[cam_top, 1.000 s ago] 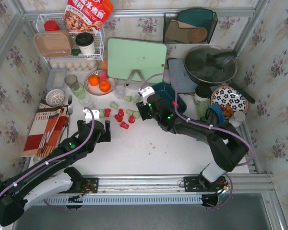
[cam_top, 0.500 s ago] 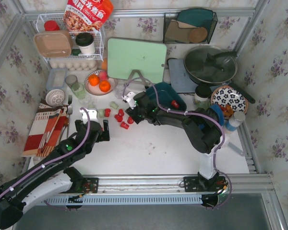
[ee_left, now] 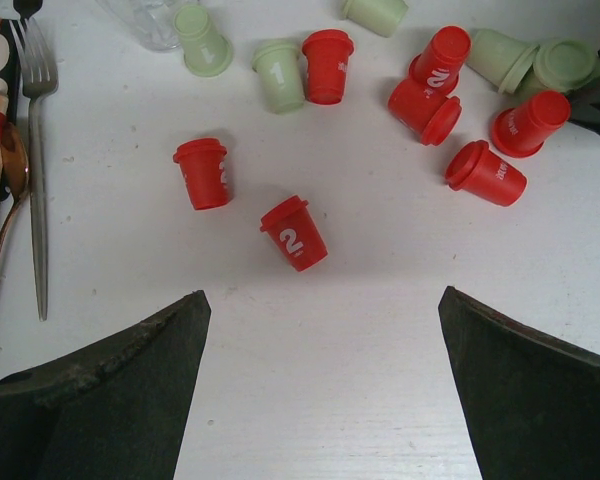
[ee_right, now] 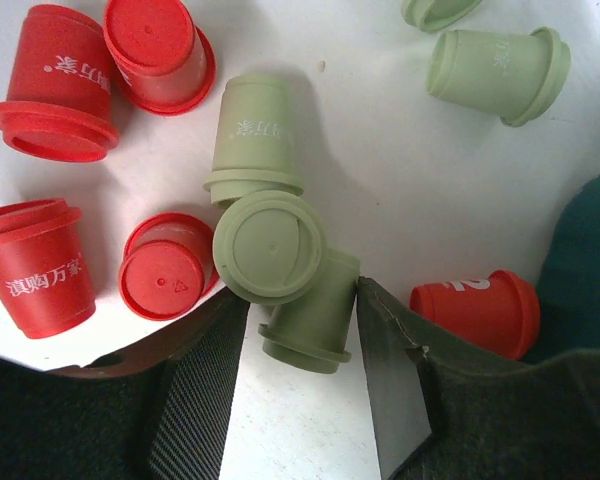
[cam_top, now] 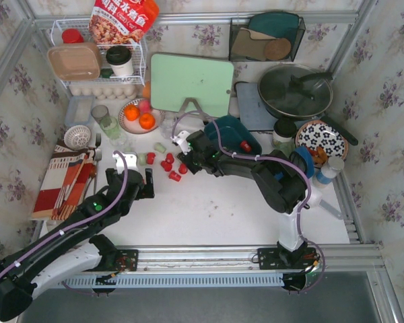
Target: Mix the coffee capsules in the storage basket
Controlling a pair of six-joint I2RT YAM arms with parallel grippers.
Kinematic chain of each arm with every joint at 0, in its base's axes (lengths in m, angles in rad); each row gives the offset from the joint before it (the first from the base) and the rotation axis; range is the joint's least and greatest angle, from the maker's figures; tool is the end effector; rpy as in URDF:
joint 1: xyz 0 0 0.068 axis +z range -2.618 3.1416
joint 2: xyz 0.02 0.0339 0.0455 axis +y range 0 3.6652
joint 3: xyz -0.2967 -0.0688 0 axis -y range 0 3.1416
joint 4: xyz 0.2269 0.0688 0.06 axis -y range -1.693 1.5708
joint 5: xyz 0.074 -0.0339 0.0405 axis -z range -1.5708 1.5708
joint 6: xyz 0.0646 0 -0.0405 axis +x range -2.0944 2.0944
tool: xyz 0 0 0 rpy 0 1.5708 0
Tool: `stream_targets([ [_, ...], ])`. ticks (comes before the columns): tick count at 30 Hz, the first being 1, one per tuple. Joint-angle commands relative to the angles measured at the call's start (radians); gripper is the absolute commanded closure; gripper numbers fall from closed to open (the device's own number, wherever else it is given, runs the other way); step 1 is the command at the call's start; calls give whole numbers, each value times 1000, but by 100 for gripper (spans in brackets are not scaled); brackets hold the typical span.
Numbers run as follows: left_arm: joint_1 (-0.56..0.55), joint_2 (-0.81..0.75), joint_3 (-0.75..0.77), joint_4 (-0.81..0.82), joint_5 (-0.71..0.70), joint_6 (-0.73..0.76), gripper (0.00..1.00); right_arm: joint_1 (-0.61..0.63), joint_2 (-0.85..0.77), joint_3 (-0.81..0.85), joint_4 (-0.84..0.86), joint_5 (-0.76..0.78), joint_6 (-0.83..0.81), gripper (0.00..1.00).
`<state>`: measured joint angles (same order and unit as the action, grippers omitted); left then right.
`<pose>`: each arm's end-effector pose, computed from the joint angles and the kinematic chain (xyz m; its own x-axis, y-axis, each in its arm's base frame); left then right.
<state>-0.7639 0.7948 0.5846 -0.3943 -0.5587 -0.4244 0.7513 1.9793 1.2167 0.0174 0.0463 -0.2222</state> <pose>0.1339 -0.0808 0.2634 -0.4859 -0.0181 -0.8738 0.0785 0.9948 -0.0643 0.3274 0.3017 0.1785 -0.3386 -0.6175 -0.7100 -0.7501 0.6327 -0.1926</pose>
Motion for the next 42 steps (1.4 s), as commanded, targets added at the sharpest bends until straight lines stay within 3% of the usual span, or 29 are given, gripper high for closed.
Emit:
stream_targets([
  [1,2,1,3,5,-17,-4,1,0,-6,7,38,-17,23,43],
  [6,2,0,3,5,-15,-4,1,3,0,17,41,-20,30,38],
  [19,2,-7,5,0,-16,-5,1,3,29,-11,4,56,66,42],
  [21,2,-5,5,0,-14,-5,1,2,21,-21,6,66,74,47],
  [24,2,-3,5,0,-15,-5,1,3,-4,-33,8,67,85,63],
  [33,2,-4,4,0,-15,-5,1,2,-141,-66,10,82,118,70],
  [36,2,-5,5,0,-15,-4,1,2,-217,-92,36,140,136,71],
  [42,2,-12,4,-4,-15,-6,1,-25,-333,-204,142,419,174,70],
])
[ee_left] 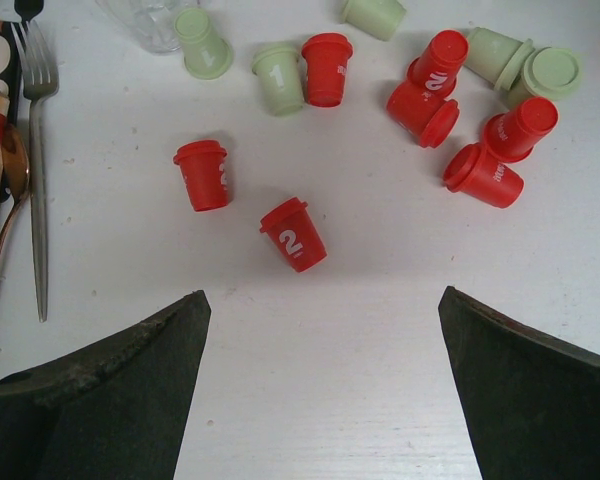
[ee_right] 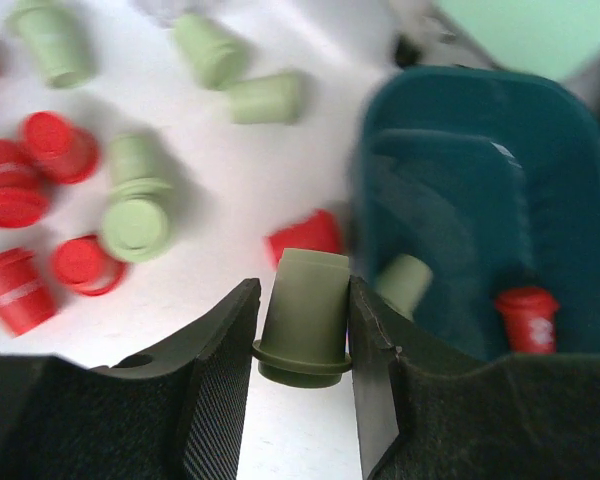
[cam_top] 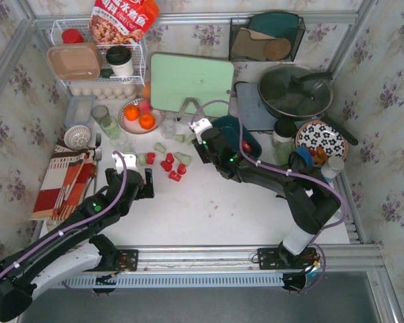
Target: Mix the coffee capsules in the storage basket
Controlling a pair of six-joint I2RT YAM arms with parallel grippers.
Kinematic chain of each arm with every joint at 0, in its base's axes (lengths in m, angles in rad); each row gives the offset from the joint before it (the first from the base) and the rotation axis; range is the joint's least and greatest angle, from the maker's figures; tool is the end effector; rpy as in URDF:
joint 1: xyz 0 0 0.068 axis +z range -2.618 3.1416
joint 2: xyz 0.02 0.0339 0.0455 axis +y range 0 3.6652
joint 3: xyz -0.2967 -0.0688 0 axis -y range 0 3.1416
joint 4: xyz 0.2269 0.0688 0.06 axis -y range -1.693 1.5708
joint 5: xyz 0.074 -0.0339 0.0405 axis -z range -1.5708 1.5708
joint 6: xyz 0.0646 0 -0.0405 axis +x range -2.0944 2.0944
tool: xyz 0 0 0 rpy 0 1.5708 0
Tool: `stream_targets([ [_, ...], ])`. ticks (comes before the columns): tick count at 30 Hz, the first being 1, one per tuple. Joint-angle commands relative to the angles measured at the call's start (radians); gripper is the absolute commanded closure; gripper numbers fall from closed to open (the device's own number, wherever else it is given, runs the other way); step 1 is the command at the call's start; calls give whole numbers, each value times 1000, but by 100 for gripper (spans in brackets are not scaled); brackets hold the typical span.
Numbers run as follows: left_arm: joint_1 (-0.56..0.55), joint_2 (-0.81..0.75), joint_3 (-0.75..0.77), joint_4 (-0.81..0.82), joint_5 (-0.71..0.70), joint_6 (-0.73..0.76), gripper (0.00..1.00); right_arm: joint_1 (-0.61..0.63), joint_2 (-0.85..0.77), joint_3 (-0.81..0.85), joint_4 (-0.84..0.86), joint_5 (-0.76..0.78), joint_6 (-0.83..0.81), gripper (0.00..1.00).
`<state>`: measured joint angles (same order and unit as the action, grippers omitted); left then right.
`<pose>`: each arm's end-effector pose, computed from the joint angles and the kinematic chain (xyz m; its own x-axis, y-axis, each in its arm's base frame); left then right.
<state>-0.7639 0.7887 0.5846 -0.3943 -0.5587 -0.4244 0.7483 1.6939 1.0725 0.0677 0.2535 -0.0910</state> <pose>0.1332 -0.0802 0.2642 -0.4820 -0.0218 -0.8759 0.0788 0.9946 -0.0681 0.2983 0.2548 0.2528 -0.3381 -0.4340 -0.8351 -0.5353 0.8185 -0.2086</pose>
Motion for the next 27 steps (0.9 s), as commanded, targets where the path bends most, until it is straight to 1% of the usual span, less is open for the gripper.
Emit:
stream_targets([
  [1,2,-7,5,-5,-14,-5,1,-38,-64,-82,101,241,65,69],
  [4,2,-10,4,-5,-15,-5,0,-99,-98,-143,118,271,140,67],
  [6,2,-7,6,-3,-15,-6,0,-141,-109,-177,124,266,185,65],
  [9,2,2,5,1,-17,-7,1,-194,-101,-208,123,207,235,61],
  [12,2,17,5,5,-22,-5,0,-251,-83,-217,120,138,268,54],
  [16,2,42,7,10,-39,-4,1,-265,-68,-220,115,115,284,40],
  [19,2,61,8,12,-64,-3,1,-266,-84,-220,113,106,277,33],
  [21,2,66,5,13,-86,-8,1,-267,-108,-220,107,97,270,31],
  [27,6,58,-28,62,-147,2,1,-264,-235,-280,124,25,238,30],
])
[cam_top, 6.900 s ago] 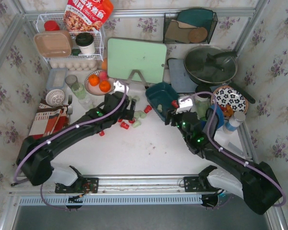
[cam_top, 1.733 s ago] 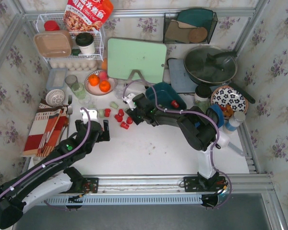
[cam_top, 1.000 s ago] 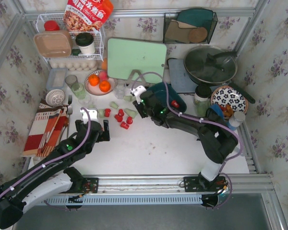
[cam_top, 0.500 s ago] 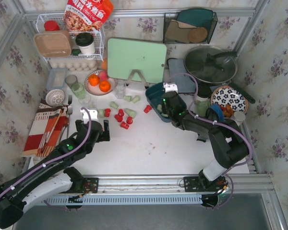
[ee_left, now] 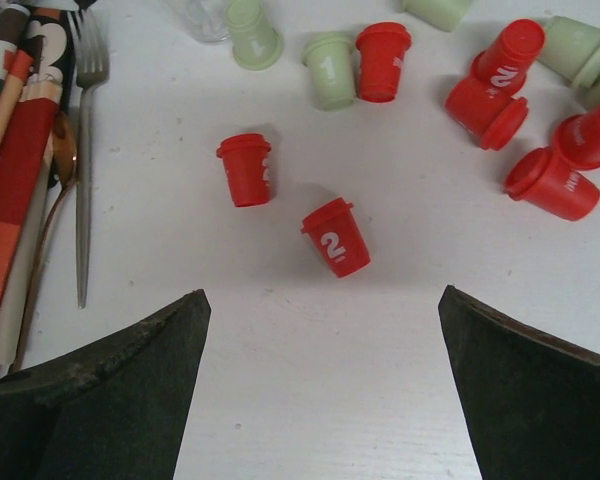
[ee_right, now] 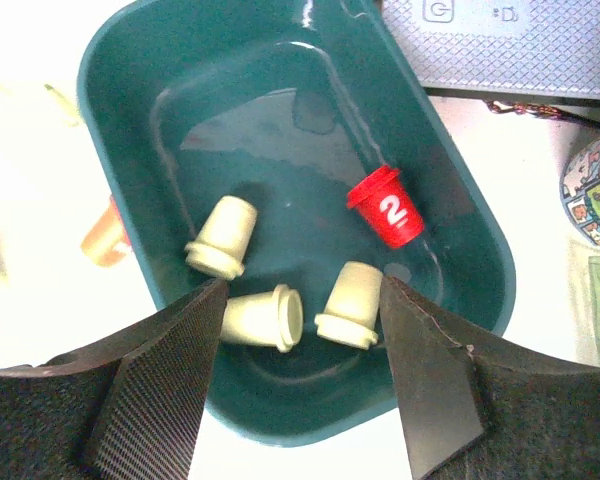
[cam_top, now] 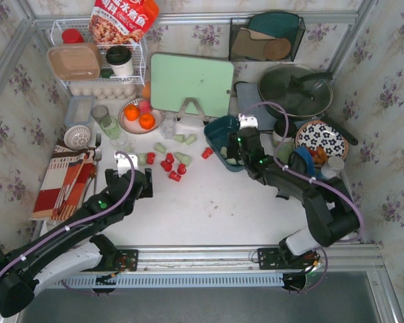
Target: Mix the coffee capsules in the storage basket
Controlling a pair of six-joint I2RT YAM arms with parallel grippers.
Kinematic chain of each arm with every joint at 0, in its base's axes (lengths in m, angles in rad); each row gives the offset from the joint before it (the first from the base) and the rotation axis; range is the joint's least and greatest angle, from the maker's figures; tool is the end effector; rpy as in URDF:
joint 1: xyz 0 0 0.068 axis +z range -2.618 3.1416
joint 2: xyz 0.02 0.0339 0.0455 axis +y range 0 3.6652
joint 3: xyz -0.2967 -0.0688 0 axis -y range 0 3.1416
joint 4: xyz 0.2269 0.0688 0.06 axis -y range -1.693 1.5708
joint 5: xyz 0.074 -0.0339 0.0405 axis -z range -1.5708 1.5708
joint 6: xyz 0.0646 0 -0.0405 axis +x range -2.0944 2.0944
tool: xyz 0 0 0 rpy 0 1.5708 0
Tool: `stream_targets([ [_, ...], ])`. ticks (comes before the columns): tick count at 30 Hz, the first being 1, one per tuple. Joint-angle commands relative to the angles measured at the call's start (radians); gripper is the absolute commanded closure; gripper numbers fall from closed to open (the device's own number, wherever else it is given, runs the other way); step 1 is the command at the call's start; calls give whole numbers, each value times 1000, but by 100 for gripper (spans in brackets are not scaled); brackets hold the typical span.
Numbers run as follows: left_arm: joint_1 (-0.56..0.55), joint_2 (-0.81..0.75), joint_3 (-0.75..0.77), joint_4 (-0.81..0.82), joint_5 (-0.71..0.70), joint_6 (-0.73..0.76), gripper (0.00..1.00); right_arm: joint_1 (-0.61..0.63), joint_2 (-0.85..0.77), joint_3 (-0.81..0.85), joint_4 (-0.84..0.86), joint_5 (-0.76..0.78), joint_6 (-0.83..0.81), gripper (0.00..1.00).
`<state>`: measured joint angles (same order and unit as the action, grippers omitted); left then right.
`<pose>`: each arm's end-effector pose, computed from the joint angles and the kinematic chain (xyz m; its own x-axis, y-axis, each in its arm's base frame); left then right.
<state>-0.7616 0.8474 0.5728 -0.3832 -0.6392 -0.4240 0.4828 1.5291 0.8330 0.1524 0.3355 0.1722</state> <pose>0.1408 -0.0810 0.2552 -0.4906 0.0115 -0.8713 0.0114 0.9999 0.0069 0.3072 0.1370 0.2407 -0.4838 -0.0709 -0.8723 -0.1075 0.9940 -0.0212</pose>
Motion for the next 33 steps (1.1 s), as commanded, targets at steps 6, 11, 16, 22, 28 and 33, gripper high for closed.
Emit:
stream_targets([
  [6,77,98,-11,46,-98,-64,0,1,-167,-169,99,-49,-92,31],
  [11,266,201,25,40,141,-78,2,2,-195,-190,107,-60,-94,31],
  [16,394,342,84,77,322,-51,12,2,-223,-216,128,-76,-94,32],
  [22,510,539,191,68,451,-38,33,1,-222,-209,114,-84,-97,32],
  [28,585,673,238,95,511,-40,43,1,-227,-211,113,-82,-102,33],
  [33,595,750,281,74,498,-41,51,0,-224,-208,112,-85,-104,33],
])
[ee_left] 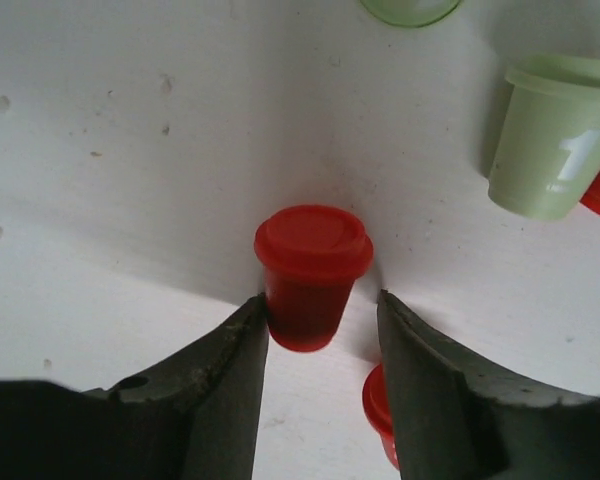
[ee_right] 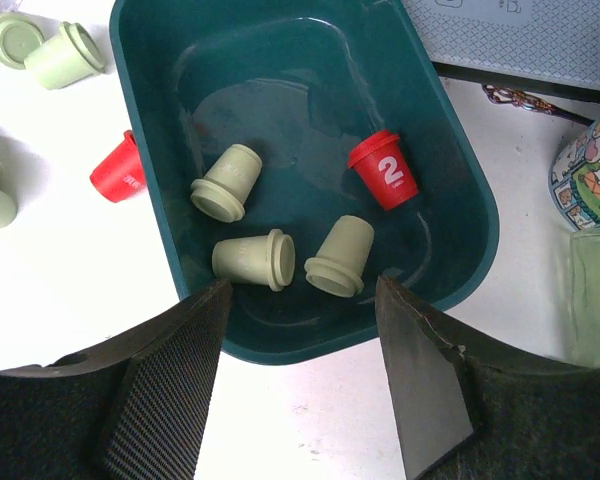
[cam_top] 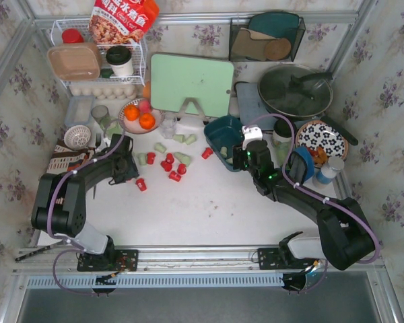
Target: Mix the coffee capsules in the storage basket
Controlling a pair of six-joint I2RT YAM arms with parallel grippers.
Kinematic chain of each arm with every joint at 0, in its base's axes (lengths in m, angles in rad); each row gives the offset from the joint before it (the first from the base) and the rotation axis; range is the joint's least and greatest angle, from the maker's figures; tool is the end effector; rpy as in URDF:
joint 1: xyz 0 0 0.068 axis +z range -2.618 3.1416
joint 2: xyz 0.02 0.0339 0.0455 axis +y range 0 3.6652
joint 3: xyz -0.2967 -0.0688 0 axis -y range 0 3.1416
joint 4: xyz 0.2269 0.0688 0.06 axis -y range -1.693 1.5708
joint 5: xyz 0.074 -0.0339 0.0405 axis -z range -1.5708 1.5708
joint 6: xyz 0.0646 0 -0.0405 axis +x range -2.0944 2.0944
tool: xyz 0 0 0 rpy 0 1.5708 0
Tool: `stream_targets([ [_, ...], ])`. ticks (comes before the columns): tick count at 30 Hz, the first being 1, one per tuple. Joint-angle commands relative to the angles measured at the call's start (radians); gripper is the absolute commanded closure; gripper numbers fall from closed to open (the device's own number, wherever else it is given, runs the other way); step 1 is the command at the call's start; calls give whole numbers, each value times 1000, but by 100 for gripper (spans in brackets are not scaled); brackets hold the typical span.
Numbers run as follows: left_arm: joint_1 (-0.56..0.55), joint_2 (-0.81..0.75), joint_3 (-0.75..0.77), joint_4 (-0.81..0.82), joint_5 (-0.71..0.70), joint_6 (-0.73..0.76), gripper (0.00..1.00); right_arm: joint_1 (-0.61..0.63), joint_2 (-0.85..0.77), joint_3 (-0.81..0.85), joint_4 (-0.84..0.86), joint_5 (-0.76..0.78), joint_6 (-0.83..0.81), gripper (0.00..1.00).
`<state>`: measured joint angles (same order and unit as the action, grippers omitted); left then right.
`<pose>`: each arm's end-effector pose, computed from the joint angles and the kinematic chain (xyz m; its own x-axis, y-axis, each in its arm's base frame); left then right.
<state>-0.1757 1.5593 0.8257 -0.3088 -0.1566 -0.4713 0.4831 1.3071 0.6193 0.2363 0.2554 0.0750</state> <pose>0.2920 -0.0416 0.1838 -0.8009 -0.3133 -0.5103 -0.3012 0.9473 -0.1089 0.2546 0.1151 0.2427 -0.4039 -0.1300 -0.9055 -0.2185 0.9749 -0.0425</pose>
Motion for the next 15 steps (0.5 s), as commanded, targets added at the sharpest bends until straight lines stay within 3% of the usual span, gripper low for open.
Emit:
stream_targets([
  [1,11,47,38,-6,16,7,51,0,-3,6,26,-7,-6,33],
  [9,41,85,69,-18,32,-1,54,0,-22,4,24,-8,-6,33],
  [15,42,78,60,-14,54,8,79,1,-27,3,23,-6,-6,33],
])
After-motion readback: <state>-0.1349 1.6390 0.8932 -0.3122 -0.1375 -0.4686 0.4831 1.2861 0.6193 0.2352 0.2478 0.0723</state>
